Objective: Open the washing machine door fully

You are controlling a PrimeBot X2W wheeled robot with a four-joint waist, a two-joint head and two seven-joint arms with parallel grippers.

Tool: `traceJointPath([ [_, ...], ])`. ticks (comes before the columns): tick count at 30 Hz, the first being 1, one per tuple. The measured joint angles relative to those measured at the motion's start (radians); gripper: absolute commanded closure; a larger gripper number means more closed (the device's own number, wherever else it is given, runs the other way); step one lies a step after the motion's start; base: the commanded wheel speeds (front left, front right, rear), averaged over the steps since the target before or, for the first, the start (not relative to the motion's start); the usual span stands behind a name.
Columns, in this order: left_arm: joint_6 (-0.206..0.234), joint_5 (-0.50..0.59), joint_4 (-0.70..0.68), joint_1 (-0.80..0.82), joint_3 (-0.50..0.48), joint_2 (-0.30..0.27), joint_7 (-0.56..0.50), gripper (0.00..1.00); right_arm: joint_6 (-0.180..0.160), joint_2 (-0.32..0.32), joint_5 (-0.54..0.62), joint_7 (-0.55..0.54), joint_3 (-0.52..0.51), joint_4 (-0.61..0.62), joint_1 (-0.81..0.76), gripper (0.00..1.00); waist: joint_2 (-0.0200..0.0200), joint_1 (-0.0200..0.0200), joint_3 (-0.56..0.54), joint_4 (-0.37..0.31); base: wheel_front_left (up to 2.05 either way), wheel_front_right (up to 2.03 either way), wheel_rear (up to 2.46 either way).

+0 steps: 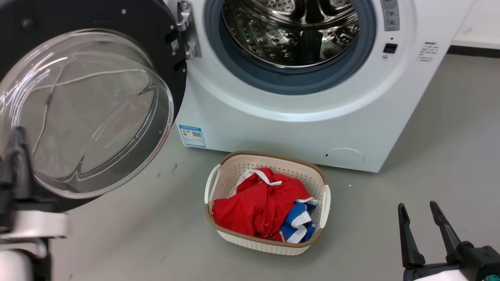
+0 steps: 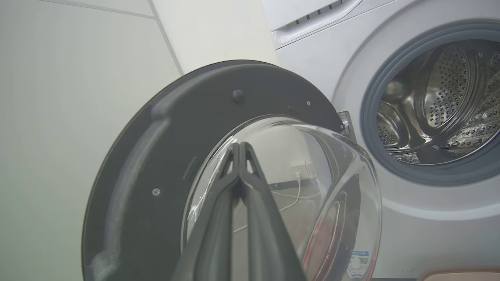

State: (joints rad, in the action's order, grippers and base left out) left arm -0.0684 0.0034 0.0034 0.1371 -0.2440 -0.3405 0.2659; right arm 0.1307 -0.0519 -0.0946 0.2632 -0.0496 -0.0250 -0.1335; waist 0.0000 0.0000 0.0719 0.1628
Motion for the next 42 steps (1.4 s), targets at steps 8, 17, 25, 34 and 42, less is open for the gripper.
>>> traceJointPath([
  [8, 0.016, 0.038, -0.038, -0.099, 0.141, 0.109, 0.000, 1.00, 0.000, 0.001, 0.002, 0.000, -0.002, 0.039, -0.033, 0.00, 0.0000, 0.0000, -0.053, -0.048, 0.00, 0.00, 0.00],
  [17, 0.036, 0.019, -0.014, -0.186, 0.188, 0.166, 0.000, 1.00, 0.000, 0.001, 0.000, 0.000, -0.014, 0.081, -0.061, 0.00, 0.0001, -0.0001, -0.086, -0.103, 0.00, 0.00, 0.00],
  [25, 0.041, -0.012, 0.031, -0.227, 0.213, 0.203, 0.000, 0.00, 0.000, 0.001, -0.028, 0.000, -0.033, 0.082, -0.087, 0.00, 0.0001, 0.0000, -0.104, -0.107, 0.00, 0.00, 0.00],
  [34, 0.041, -0.043, 0.067, -0.251, 0.234, 0.243, 0.000, 0.00, 0.000, 0.001, -0.045, 0.000, -0.039, 0.071, -0.104, 0.00, 0.0000, 0.0000, -0.116, -0.103, 0.00, 0.00, 0.00],
  [42, 0.033, -0.050, 0.090, -0.256, 0.230, 0.248, 0.000, 0.00, 0.000, 0.001, -0.047, 0.000, -0.040, 0.068, -0.110, 0.00, 0.0000, 0.0000, -0.116, -0.106, 0.00, 0.00, 0.00],
])
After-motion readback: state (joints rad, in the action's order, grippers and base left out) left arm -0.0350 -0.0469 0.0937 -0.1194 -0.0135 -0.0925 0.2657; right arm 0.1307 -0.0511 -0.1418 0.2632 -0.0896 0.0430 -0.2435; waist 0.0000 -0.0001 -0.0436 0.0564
